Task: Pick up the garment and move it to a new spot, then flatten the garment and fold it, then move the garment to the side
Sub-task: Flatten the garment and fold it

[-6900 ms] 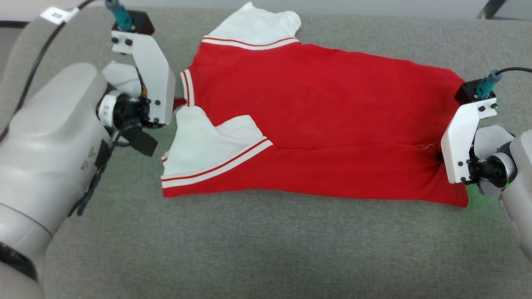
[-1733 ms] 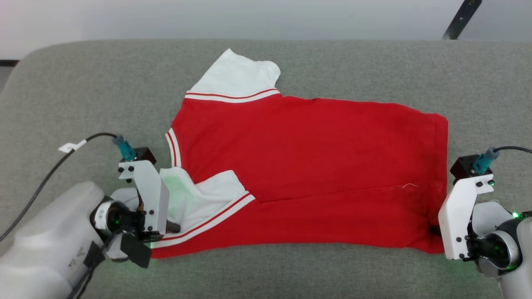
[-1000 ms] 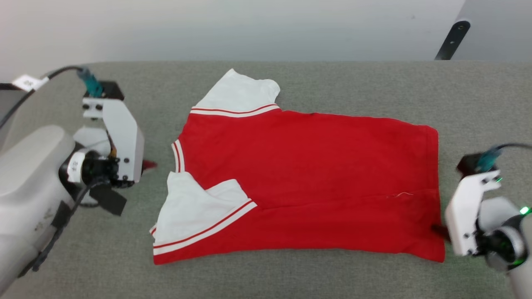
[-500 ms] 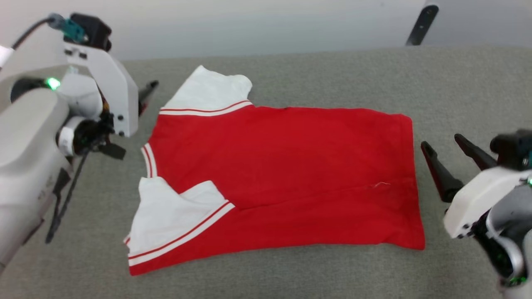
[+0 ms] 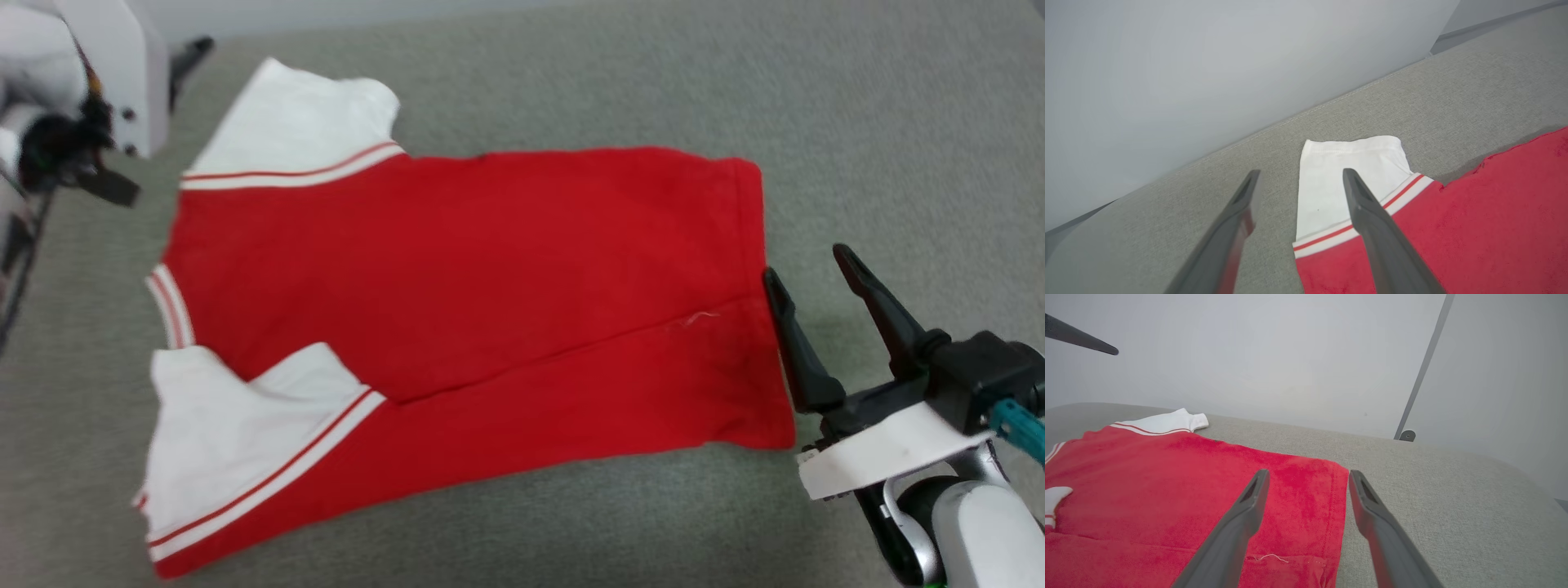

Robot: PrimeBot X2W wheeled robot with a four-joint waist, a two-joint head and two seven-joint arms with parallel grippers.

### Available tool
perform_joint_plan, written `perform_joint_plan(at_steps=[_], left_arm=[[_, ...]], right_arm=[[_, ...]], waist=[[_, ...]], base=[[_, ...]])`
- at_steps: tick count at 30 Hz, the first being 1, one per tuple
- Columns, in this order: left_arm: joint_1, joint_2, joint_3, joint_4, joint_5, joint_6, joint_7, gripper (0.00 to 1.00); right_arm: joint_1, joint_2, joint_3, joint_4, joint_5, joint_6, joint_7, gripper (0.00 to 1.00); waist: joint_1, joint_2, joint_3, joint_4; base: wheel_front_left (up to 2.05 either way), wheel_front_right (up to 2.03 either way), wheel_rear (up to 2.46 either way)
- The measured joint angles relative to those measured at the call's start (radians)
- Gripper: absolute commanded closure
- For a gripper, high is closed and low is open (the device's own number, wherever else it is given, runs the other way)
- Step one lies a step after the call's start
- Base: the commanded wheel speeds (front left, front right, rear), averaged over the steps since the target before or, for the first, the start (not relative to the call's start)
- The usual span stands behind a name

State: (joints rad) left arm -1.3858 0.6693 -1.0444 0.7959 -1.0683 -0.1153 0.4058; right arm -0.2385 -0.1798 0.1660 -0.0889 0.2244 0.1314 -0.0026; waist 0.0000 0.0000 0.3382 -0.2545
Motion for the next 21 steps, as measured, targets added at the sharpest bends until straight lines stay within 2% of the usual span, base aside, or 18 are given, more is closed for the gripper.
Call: perform_joint_plan(at_steps=[8,21], left_arm=[[-0.112,0.023,-0.047,0.044,0.012,-0.011,0.097,0.00],[-0.179,0.090,-0.131,0.114,-0.023,-0.013,0.239,0.00]], right_arm=[[-0.006,0.045,0.042,-0.021,-0.047,0.000,-0.177,0.00],[-0.016,0.093,0.088,-0.018,-0.044,0.000,-0.229,0.00]], waist=[[0.0000,0.0000,0.118,-0.081],[0.0000,0.0000,0.237,-0.210]], base=[[0.00,0.00,0.00],[0.00,0.00,0.00]])
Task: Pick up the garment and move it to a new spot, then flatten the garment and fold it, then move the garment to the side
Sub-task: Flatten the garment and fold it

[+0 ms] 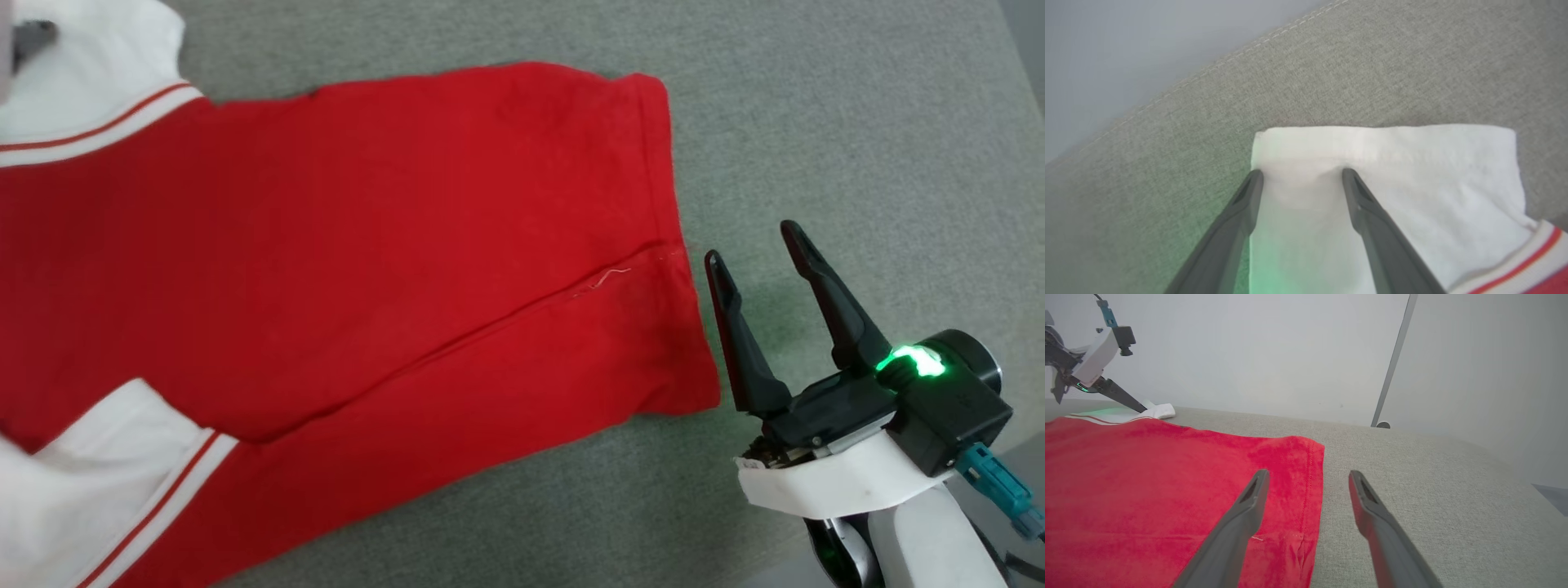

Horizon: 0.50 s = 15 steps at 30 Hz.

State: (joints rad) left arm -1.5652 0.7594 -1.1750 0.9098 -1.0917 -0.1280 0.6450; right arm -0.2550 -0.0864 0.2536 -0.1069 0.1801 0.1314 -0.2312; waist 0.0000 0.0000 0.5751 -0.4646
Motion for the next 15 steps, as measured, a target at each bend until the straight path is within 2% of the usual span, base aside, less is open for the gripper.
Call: perform_joint_plan(at_steps=[4,11,12,13,14,15], left_arm=[[-0.032,0.007,-0.016,0.027,-0.007,-0.001,0.047,0.00],[-0.079,-0.013,-0.032,0.103,-0.013,-0.004,0.179,0.00],[-0.081,-0.016,-0.033,0.111,-0.017,-0.004,0.210,0.04],[-0.085,-0.018,-0.038,0.116,-0.015,-0.004,0.234,0.14],[-0.089,-0.019,-0.040,0.128,-0.014,-0.002,0.246,0.37],[-0.092,-0.021,-0.040,0.137,-0.015,0.002,0.264,0.55]], right_arm=[[-0.002,0.001,0.005,-0.020,0.003,0.000,0.002,0.00],[-0.003,0.002,0.015,-0.031,0.012,0.000,0.021,0.00],[-0.003,0.002,0.016,-0.031,0.012,0.000,0.031,0.00],[-0.003,0.002,0.018,-0.032,0.012,0.000,0.036,0.00],[-0.004,0.002,0.021,-0.035,0.014,0.000,0.038,0.00],[-0.005,0.003,0.021,-0.038,0.016,0.000,0.044,0.00]], waist=[[0.0000,0.0001,0.015,-0.024],[0.0000,0.0000,0.024,-0.049],[0.0000,0.0000,0.024,-0.052],[0.0000,0.0000,0.024,-0.055],[0.0000,0.0000,0.025,-0.059],[0.0000,0.0001,0.026,-0.062]], base=[[0.00,0.00,0.00],[0.00,0.00,0.00],[0.00,0.00,0.00],[0.00,0.00,0.00],[0.00,0.00,0.00],[0.00,0.00,0.00]])
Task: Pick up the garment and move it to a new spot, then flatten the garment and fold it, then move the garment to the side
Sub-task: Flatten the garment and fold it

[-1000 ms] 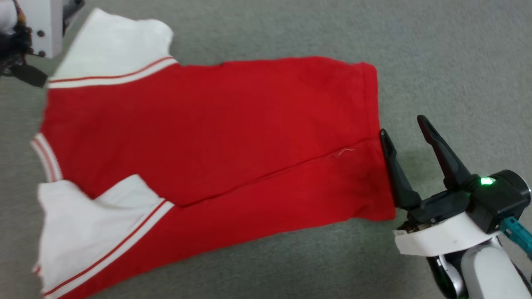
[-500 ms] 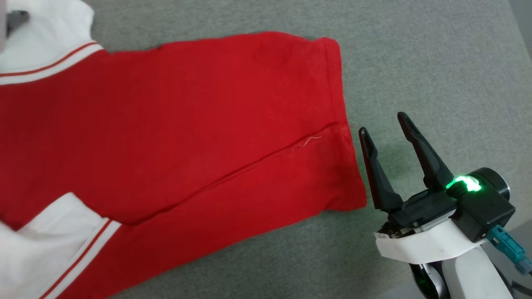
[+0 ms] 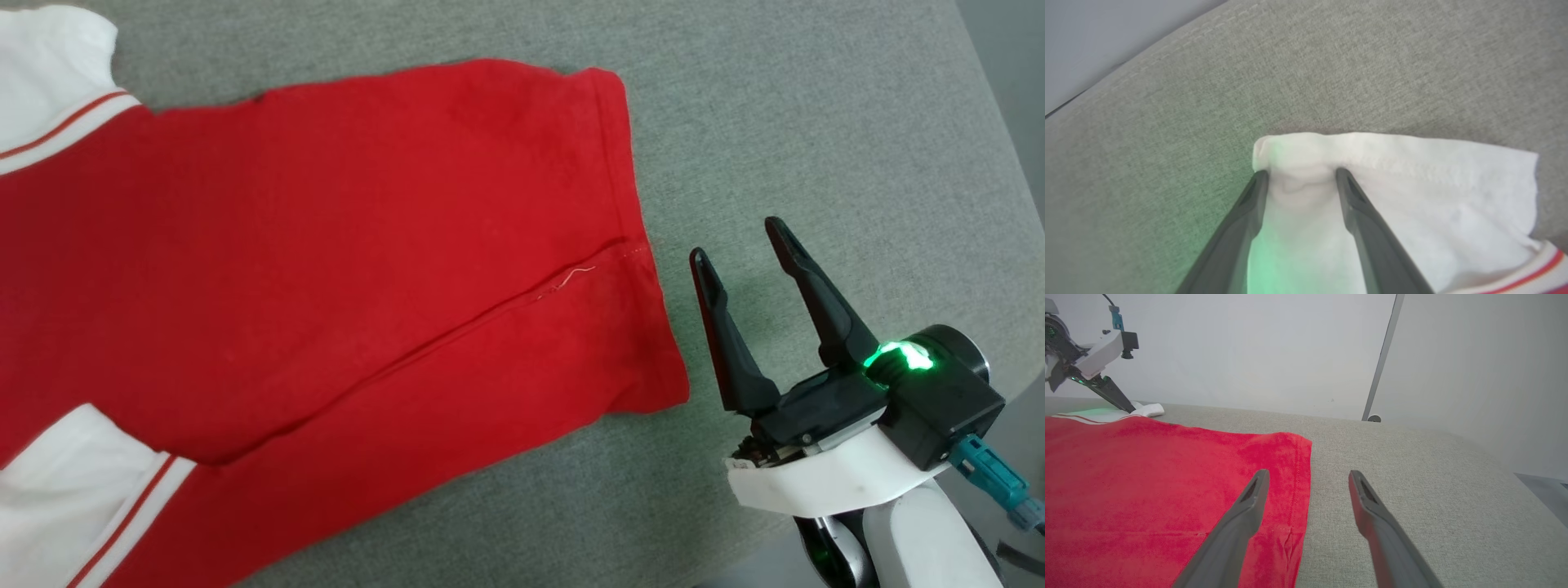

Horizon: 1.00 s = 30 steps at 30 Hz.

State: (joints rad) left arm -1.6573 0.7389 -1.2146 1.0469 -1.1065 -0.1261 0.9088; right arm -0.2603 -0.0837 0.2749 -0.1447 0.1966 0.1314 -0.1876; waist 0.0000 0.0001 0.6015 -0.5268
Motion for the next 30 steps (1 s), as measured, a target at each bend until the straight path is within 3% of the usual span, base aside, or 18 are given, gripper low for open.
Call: perform_joint_plan(at_steps=[2,10,16,24,30], left_arm=[[-0.002,-0.001,0.002,0.010,-0.005,0.000,0.016,1.00],[0.001,-0.013,0.017,0.043,-0.023,0.010,-0.023,1.00],[0.005,-0.061,0.011,0.047,-0.010,0.010,-0.091,1.00],[0.057,-0.106,0.019,0.056,-0.038,0.002,-0.146,1.00],[0.064,-0.121,0.023,0.061,-0.052,0.000,-0.159,1.00]], right_arm=[[-0.004,0.001,0.002,-0.005,0.011,0.000,0.007,0.00],[-0.013,0.001,-0.008,-0.014,0.035,0.000,0.023,0.00],[-0.077,-0.051,-0.001,-0.024,0.083,0.000,0.130,0.00],[-0.351,-0.171,0.053,0.116,0.182,0.000,0.458,0.00],[-0.605,-0.206,0.141,0.361,0.316,0.000,0.747,0.00]], waist=[[0.0000,-0.0001,0.006,-0.008],[0.0000,0.0000,0.021,-0.016],[0.0000,0.0000,-0.004,0.020],[0.0000,-0.0001,-0.064,0.086],[0.0000,0.0000,-0.085,0.123]], base=[[0.00,0.00,0.00],[0.00,0.00,0.00],[0.00,0.00,0.00],[0.00,0.00,0.00],[0.00,0.00,0.00]])
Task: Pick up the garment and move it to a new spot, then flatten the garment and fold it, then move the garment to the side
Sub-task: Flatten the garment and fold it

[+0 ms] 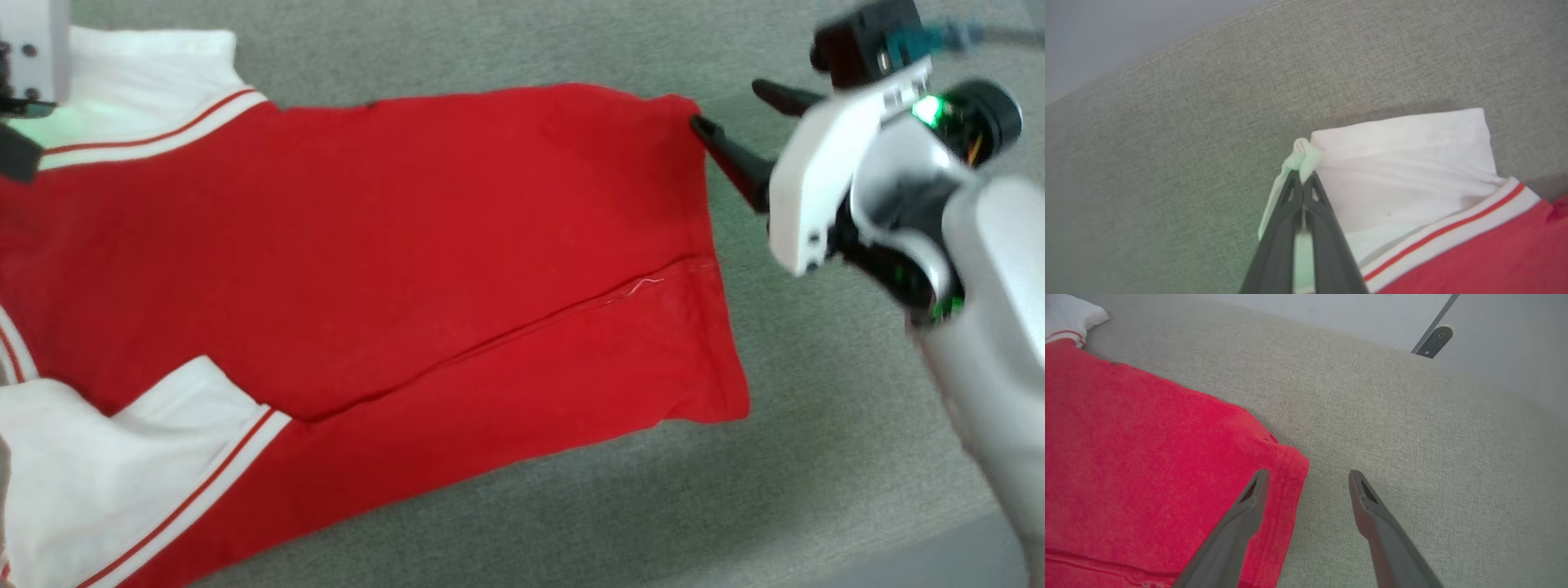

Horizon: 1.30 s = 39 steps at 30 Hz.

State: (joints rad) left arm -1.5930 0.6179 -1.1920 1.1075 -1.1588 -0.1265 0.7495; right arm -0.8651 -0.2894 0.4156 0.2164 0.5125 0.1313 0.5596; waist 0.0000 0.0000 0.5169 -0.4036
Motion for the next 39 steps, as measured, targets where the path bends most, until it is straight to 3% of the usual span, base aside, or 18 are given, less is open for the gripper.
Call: perform_joint_plan(at_steps=[7,8,9,10,14,19,27,39], left_arm=[[-0.026,-0.039,-0.005,-0.023,-0.003,-0.001,-0.015,1.00],[-0.029,-0.042,-0.007,-0.026,-0.003,-0.001,-0.017,1.00],[-0.031,-0.043,-0.008,-0.028,-0.003,-0.001,-0.021,1.00],[-0.033,-0.045,-0.007,-0.028,-0.005,-0.001,-0.024,1.00],[-0.041,-0.059,-0.004,-0.036,-0.017,-0.001,-0.052,1.00],[-0.024,-0.074,0.015,-0.046,-0.052,-0.001,-0.119,1.00],[0.041,-0.064,0.039,-0.153,-0.134,-0.001,-0.178,1.00],[0.206,0.040,0.013,-0.396,-0.218,-0.001,-0.204,1.00]], right_arm=[[-0.202,0.020,0.116,0.231,0.173,0.000,0.164,0.00],[-0.223,0.024,0.124,0.268,0.180,0.000,0.181,0.19],[-0.241,0.027,0.134,0.300,0.193,0.000,0.199,0.72],[-0.256,0.033,0.143,0.330,0.212,0.000,0.209,1.00],[-0.319,0.045,0.181,0.417,0.225,0.000,0.213,1.00],[-0.363,0.026,0.224,0.462,0.229,0.000,0.128,1.00],[-0.326,-0.082,0.293,0.452,0.283,0.000,0.011,1.00],[-0.139,-0.260,0.354,0.305,0.369,0.000,-0.030,1.00]], waist=[[0.0000,0.0000,0.034,0.025],[0.0000,0.0000,0.040,0.029],[0.0000,0.0000,0.046,0.032],[0.0000,0.0000,0.052,0.035],[0.0000,0.0000,0.065,0.052],[0.0000,0.0000,0.048,0.077],[0.0000,0.0000,-0.028,0.129],[0.0000,0.0000,-0.157,0.230]], base=[[0.00,0.00,0.00],[0.00,0.00,0.00],[0.00,0.00,0.00],[0.00,0.00,0.00],[0.00,0.00,0.00],[0.00,0.00,0.00],[0.00,0.00,0.00],[0.00,0.00,0.00]])
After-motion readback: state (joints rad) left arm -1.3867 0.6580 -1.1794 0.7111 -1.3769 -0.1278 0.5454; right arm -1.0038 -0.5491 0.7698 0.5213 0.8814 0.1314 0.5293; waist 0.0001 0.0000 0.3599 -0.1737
